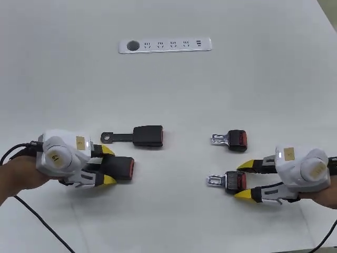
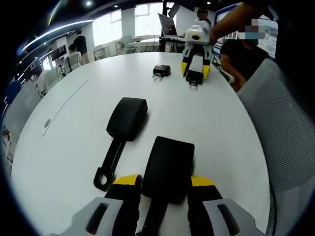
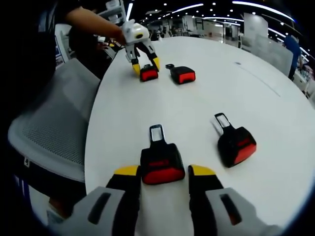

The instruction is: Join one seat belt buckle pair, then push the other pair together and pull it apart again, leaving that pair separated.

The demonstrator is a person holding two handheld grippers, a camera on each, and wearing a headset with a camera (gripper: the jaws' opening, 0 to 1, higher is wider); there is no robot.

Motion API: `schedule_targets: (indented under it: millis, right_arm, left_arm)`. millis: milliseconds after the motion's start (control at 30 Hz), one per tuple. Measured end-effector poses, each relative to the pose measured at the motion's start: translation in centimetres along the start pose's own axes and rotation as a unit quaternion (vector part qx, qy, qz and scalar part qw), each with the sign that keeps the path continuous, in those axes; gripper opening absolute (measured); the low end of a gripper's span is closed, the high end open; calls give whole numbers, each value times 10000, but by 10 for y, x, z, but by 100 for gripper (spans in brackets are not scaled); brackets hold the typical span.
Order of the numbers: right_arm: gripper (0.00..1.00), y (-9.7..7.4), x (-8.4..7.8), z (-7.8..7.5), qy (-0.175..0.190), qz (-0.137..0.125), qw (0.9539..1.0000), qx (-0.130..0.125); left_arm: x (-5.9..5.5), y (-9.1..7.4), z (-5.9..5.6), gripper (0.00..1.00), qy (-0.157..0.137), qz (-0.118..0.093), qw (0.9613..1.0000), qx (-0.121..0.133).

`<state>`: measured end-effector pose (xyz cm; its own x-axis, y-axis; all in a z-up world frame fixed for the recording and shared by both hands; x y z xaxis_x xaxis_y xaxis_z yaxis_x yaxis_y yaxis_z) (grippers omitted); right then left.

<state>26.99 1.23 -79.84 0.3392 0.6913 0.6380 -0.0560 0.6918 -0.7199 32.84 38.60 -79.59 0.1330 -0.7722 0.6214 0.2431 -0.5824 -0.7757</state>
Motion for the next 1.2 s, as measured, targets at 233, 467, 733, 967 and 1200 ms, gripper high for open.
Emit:
schedule_targets:
  millis: [233, 467, 733, 967, 1200]
  right_arm:
    - [40, 0, -1, -1, -3, -14, 10000, 17]
    - [40, 0, 0, 0, -15, 0, 10000, 19]
    - [37, 0, 1, -1, -161, 60, 9999, 7]
    - [36, -2, -4, -2, -254, -134, 9996, 25]
    - [36, 0, -3, -1, -175, -361, 9992, 33]
  left_arm:
    - [-2, -2, 0, 38, 90, 86, 9999, -16]
    - [-5, -5, 2, 38, 107, 153, 9998, 15]
    - [-1, -3, 1, 36, 310, 188, 9993, -67]
    - [-4, -3, 4, 35, 361, 111, 9992, -152]
    - [-4, -3, 3, 35, 317, 72, 9993, -158]
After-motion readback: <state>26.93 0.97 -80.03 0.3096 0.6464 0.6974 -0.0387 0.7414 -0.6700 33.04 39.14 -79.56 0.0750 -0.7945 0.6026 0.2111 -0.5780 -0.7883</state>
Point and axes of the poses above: the centre of the closed fingertips' face, and the gripper's own axes: y roughly forward along the fingers, z roughly to its left, x roughly out of its top, the point moved 8 cm from there along -y, roughly backward along the fingers, and after that the axes turned 10 degrees about x, right-handed, at the moved point
